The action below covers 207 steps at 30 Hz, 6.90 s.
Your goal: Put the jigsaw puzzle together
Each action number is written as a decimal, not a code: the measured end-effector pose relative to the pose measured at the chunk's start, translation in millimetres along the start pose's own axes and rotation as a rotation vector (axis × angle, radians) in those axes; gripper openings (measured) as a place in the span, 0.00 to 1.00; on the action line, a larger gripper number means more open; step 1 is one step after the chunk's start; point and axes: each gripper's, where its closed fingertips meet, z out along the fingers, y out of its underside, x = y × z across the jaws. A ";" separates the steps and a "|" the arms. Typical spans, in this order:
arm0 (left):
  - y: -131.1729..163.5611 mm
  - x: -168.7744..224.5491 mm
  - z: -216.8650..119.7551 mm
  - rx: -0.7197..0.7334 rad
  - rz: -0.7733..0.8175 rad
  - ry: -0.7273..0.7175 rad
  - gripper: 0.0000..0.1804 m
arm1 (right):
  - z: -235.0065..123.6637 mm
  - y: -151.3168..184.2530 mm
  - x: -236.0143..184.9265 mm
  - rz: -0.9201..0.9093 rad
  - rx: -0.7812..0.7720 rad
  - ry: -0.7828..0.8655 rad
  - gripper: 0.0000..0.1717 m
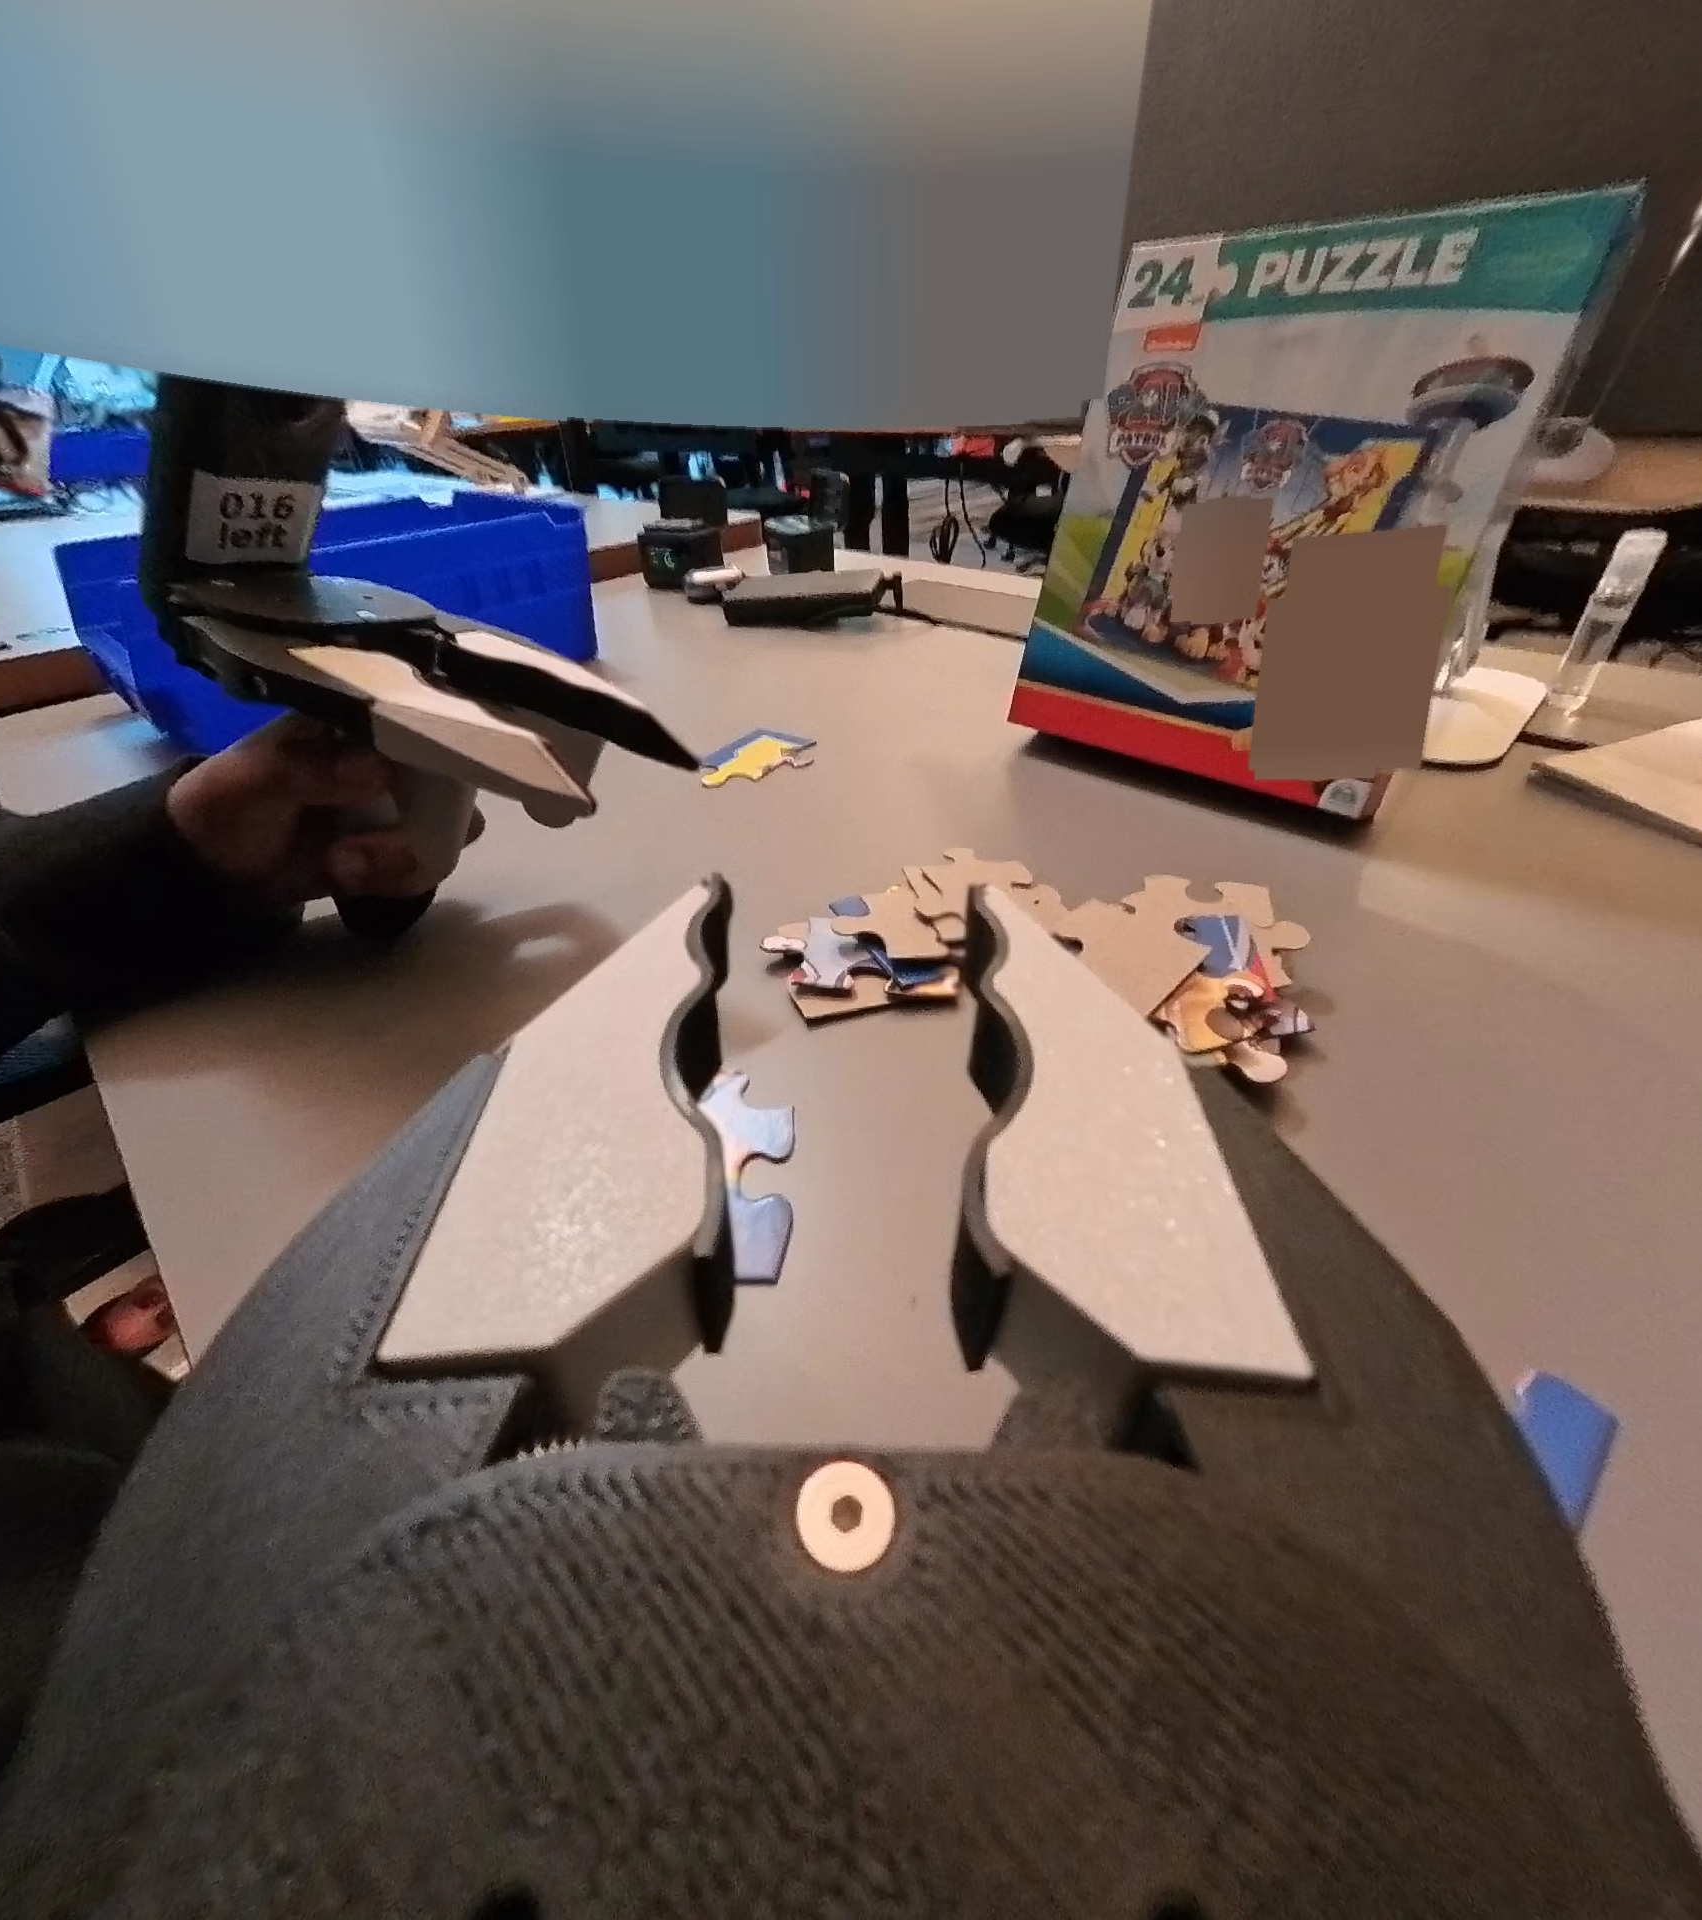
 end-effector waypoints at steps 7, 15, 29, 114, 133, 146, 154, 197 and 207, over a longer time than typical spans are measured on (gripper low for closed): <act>-0.9 -0.1 -0.8 0.007 0.004 -0.004 0.28 | 18.5 54.6 -26.6 0.127 -0.387 -0.144 0.41; -2.2 0.5 -2.7 0.021 0.017 -0.014 0.28 | 16.6 88.6 -32.3 -0.037 -0.589 -0.096 0.44; -1.5 -1.3 -2.1 0.015 -0.001 -0.013 0.28 | 5.0 86.7 16.1 -0.016 -0.590 0.068 0.36; -2.0 -2.3 -2.8 0.019 -0.010 -0.013 0.28 | 4.8 96.0 29.6 0.035 -0.635 0.108 0.20; -1.5 -2.2 -2.3 0.016 -0.013 -0.010 0.28 | 6.7 96.3 24.8 0.030 -0.635 0.068 0.22; -2.1 -0.6 -2.9 0.021 0.006 -0.012 0.28 | 8.7 99.1 -26.6 -0.125 -0.649 -0.245 0.20; -2.7 -0.1 -3.4 0.025 0.014 -0.015 0.28 | 7.5 99.1 -44.7 -0.234 -0.641 -0.443 0.23; -3.2 1.0 -5.0 0.032 0.036 -0.033 0.27 | 5.4 -46.4 69.2 0.699 0.144 -0.217 0.00; -3.2 0.2 -5.2 0.033 0.030 -0.037 0.27 | -2.4 -56.8 58.4 0.685 0.141 -0.250 0.00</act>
